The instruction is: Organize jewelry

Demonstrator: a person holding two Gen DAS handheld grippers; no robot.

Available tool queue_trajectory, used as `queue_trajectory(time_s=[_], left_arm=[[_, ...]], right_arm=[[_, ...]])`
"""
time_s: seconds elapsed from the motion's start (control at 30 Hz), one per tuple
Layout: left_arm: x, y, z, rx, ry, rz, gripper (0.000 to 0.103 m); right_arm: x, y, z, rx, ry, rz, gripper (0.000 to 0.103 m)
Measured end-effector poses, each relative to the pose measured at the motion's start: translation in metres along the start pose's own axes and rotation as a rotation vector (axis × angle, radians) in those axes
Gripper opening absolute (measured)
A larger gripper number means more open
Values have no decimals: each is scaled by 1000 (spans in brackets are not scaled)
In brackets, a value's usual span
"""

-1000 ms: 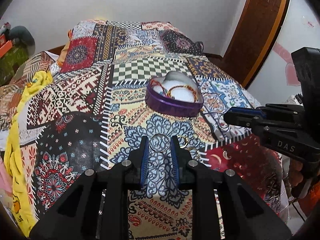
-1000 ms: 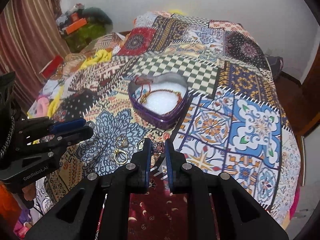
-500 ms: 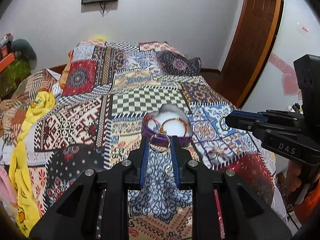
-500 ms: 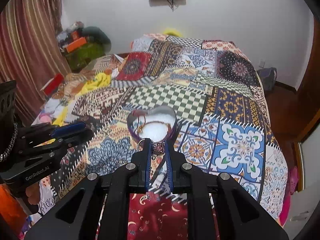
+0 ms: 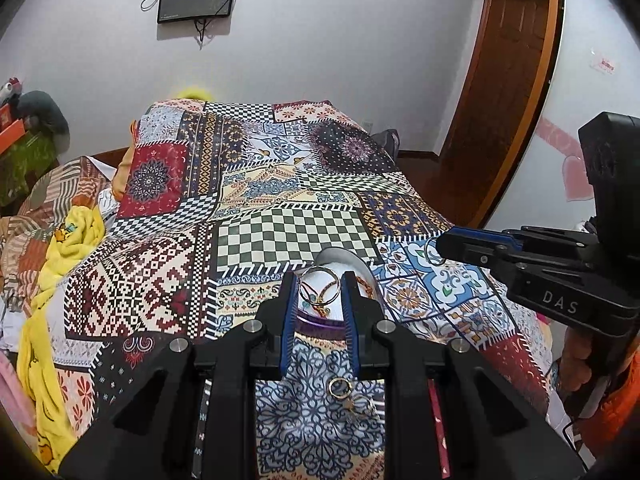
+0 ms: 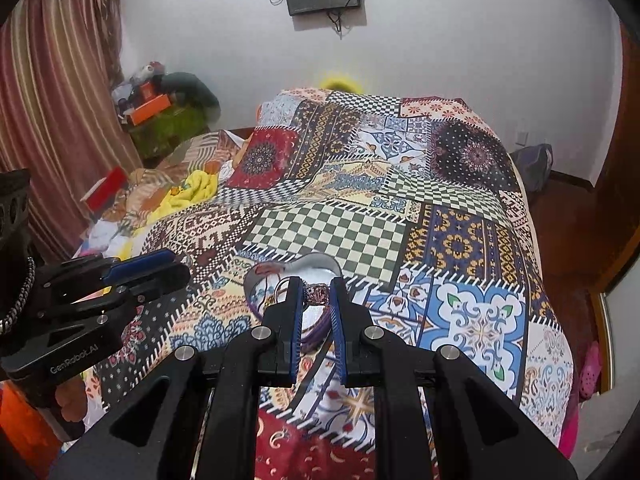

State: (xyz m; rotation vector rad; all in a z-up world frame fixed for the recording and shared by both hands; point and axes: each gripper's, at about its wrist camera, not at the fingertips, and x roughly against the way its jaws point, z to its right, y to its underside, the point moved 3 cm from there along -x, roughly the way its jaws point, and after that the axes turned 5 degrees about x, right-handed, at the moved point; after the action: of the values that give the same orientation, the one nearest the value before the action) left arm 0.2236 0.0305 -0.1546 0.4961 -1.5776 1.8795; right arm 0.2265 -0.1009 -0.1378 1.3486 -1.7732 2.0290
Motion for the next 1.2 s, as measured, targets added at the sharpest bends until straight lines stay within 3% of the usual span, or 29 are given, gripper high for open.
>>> queue_trajectory(time_s=[0.27,0.57,1.2], left_arm=[[-24,-1,-5,14,7,-28,21],[-53,4,-11,33,18,-88,21],[-93,4,-14,40,77,-190,21]], right_arm=[[-23,-2,4,1,-23,-24,12],[-65,4,5,12,-59,-117,12],[-87,11,-4,87,-77,-175,12]])
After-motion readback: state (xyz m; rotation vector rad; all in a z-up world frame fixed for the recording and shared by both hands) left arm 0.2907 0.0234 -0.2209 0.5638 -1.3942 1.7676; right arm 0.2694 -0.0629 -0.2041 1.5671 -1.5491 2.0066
